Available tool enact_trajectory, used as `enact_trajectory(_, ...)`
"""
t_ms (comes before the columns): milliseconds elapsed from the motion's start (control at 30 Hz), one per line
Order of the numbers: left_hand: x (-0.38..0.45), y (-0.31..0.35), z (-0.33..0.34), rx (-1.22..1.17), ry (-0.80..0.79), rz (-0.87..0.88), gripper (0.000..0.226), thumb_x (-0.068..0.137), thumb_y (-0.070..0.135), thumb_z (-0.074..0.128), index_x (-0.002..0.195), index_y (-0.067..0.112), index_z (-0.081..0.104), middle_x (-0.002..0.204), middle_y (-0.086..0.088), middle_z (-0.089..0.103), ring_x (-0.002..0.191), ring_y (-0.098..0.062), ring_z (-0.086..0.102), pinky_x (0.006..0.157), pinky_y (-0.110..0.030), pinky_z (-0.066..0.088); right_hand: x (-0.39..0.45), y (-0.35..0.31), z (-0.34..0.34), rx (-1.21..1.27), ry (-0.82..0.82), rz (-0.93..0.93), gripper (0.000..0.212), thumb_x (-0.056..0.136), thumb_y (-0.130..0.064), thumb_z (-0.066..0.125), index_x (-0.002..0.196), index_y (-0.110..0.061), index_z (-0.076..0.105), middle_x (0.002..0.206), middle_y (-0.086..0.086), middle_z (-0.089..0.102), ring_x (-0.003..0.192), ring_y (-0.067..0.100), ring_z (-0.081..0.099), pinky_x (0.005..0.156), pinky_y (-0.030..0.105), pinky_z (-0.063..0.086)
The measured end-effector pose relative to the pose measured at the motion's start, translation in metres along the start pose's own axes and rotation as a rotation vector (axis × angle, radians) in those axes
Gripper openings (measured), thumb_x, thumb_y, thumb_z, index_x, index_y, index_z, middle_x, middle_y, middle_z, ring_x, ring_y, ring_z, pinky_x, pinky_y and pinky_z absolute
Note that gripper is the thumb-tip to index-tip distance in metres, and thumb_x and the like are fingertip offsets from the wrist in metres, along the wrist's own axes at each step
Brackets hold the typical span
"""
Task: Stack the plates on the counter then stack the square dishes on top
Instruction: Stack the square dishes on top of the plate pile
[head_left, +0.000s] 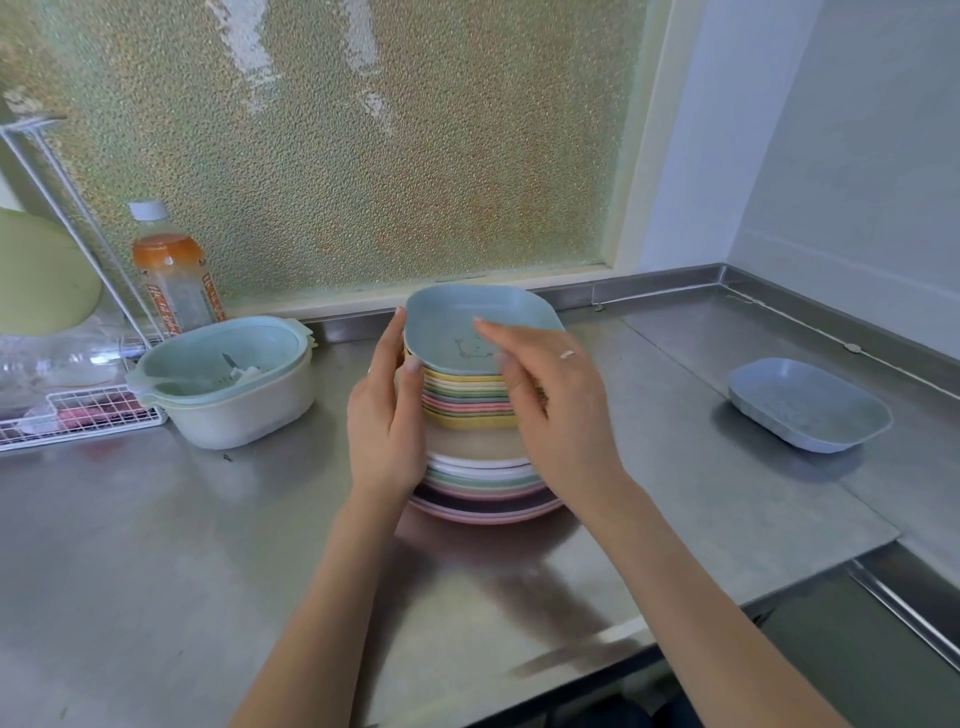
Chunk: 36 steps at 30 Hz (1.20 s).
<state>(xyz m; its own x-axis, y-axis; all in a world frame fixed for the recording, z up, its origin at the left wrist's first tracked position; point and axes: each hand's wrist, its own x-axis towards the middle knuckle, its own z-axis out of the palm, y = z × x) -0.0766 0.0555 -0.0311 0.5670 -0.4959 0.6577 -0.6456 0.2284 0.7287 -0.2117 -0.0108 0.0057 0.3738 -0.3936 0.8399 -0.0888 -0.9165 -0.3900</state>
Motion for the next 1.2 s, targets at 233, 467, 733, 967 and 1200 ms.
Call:
enact_trajectory(233,-0.001,-0.001,0.002,-0.049,-0.01,-0.01,0.046,0.097,0.03,0.033,0.139,0.014,0.044,0.086,0.056,0.048,0.091,0.032,0.043,0.078,0.005,0.03,-0.024,0.09,-0.064,-0.601,0.209,0.371,0.034,0.088,-0.019,0.051,0.121,-0.02,0.058,0.115,0.007,0.066,0.107,0.029,0.056,0.094,0.045,0.036)
enact_trajectory(467,-0.002,0.001,0.002,-0.083,-0.015,-0.015,0.047,0.096,0.032,0.033,0.138,0.014,0.045,0.093,0.052,0.049,0.093,0.033,0.043,0.077,0.006,0.029,-0.062,0.154,-0.109,-0.96,-0.117,0.975,0.039,0.085,-0.011,0.054,0.124,-0.012,0.049,0.118,0.019,0.058,0.123,0.033,0.042,0.104,0.072,0.006)
enact_trajectory(733,-0.002,0.002,0.002,-0.073,-0.015,-0.022,0.046,0.096,0.031,0.034,0.138,0.014,0.046,0.095,0.051,0.047,0.093,0.034,0.041,0.077,0.007,0.028,-0.06,0.141,-0.099,-0.85,0.014,0.774,0.047,0.078,0.007,0.05,0.109,-0.022,0.07,0.095,0.021,0.069,0.1,0.036,0.055,0.102,0.051,0.024)
enact_trajectory(967,-0.002,0.001,0.002,-0.056,-0.019,-0.023,0.046,0.096,0.029,0.034,0.138,0.014,0.045,0.084,0.056,0.049,0.087,0.033,0.044,0.076,0.007,0.03,-0.064,0.088,-0.055,-0.484,0.161,0.322,0.041,0.072,0.011,0.051,0.096,-0.013,0.075,0.087,0.009,0.074,0.081,0.035,0.059,0.075,0.04,0.049)
enact_trajectory(1200,-0.001,-0.003,0.002,-0.072,-0.008,-0.014,0.049,0.095,0.035,0.035,0.138,0.012,0.046,0.077,0.042,0.055,0.083,0.029,0.046,0.074,0.004,0.032,-0.049,0.053,-0.056,-0.309,0.291,0.195,0.042,0.075,0.018,0.06,0.1,-0.012,0.073,0.097,0.005,0.072,0.096,0.025,0.056,0.087,0.012,0.04)
